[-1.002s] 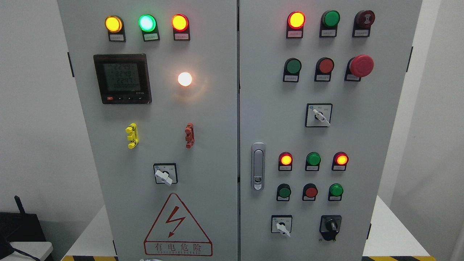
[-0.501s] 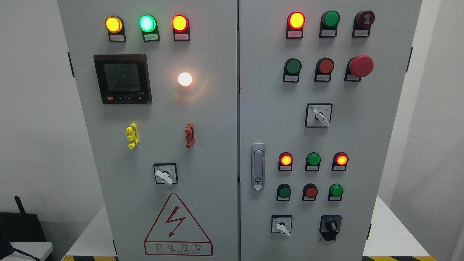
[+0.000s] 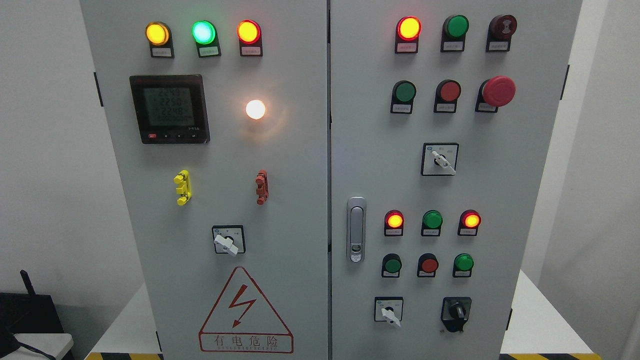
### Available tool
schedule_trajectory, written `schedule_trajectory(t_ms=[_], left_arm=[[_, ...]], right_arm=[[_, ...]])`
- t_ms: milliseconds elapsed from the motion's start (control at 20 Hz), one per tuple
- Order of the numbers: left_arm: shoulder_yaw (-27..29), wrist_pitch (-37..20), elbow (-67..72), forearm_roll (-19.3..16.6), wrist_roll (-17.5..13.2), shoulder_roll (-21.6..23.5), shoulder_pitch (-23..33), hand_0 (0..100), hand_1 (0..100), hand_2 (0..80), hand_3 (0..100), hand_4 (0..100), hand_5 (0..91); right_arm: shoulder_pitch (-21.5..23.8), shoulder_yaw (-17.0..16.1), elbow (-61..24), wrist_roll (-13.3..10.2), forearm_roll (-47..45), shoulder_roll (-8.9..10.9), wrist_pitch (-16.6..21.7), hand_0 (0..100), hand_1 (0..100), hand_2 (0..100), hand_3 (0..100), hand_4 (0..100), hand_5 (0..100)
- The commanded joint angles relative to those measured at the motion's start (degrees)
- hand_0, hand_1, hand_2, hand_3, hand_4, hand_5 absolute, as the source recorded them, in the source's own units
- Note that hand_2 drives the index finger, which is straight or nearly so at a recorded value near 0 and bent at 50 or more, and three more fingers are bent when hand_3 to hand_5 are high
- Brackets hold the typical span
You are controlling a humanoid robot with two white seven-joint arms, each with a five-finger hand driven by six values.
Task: Turn on light switch 1
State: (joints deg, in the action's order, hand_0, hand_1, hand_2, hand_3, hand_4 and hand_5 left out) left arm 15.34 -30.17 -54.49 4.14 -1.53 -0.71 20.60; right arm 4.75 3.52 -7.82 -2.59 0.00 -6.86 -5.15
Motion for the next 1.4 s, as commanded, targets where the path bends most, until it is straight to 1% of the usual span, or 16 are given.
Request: schedule_trajectory(t_ms=[0,50,100,200,251,301,401,501,652,802,1153,1353], left_arm=[[3.2,0.5,30.6,0.3,-3.5,1.2,0.4,47,0,4.7,30,39,30.9],[3.0,0.9,32.6,-0.1,-5.1,1.2,0.4,48,0,0.8,23,34,29.6],[2.9,1.2,34.7,-0.3,-6.8,1.3,0.3,49,0,0.0,20,31,28.9],[2.7,2.4,37.8,-0.5,-8.9,1.5,0.1,50,0,0.0,4,17,24.9],[1.6,3.6,38.7,-0.5,-9.3,1.9,0.0,50,0,0.0,2,16,23.9],[-0.5,5.1,39.7,-0.5,-9.4,1.9,-0.1,50,0,0.0,0,13,22.2],[-5.7,7.0,41.6,-0.5,-9.4,1.9,-0.2,50,0,0.0,0,10,20.8],[-9.6,7.2,44.7,-0.5,-9.4,1.8,-0.6,50,0,0.0,0,6,19.0],[-11.5,7.1,49.4,-0.6,-9.4,0.8,-3.2,50,0,0.0,0,2,17.7],[-14.6,7.1,53.4,-0.5,-9.0,0.6,-5.5,50,0,0.0,0,0,16.8],[-15.0,9.0,54.3,-0.6,-9.2,0.4,-7.9,51,0,0.0,0,0,16.1],[-14.8,12.1,54.3,-0.5,-10.0,0.5,-8.7,51,0,0.0,0,0,16.7]], right_arm=[[0.0,0.0,0.0,0.0,-1.0,0.00,0.0,12,39,0,0,0,0],[0.0,0.0,0.0,0.0,-1.1,0.00,0.0,12,39,0,0,0,0],[0.0,0.0,0.0,0.0,-1.0,0.00,0.0,12,39,0,0,0,0],[0.0,0.0,0.0,0.0,-1.1,0.00,0.0,12,39,0,0,0,0],[0.0,0.0,0.0,0.0,-1.1,0.00,0.0,12,39,0,0,0,0],[0.0,0.0,0.0,0.0,-1.0,0.00,0.0,12,39,0,0,0,0],[0.0,0.0,0.0,0.0,-1.0,0.00,0.0,12,39,0,0,0,0],[0.0,0.0,0.0,0.0,-1.0,0.00,0.0,12,39,0,0,0,0],[0.0,0.0,0.0,0.0,-1.1,0.00,0.0,12,39,0,0,0,0],[0.0,0.0,0.0,0.0,-1.1,0.00,0.0,12,39,0,0,0,0],[0.0,0.0,0.0,0.0,-1.1,0.00,0.0,12,39,0,0,0,0],[0.0,0.0,0.0,0.0,-1.1,0.00,0.0,12,39,0,0,0,0]])
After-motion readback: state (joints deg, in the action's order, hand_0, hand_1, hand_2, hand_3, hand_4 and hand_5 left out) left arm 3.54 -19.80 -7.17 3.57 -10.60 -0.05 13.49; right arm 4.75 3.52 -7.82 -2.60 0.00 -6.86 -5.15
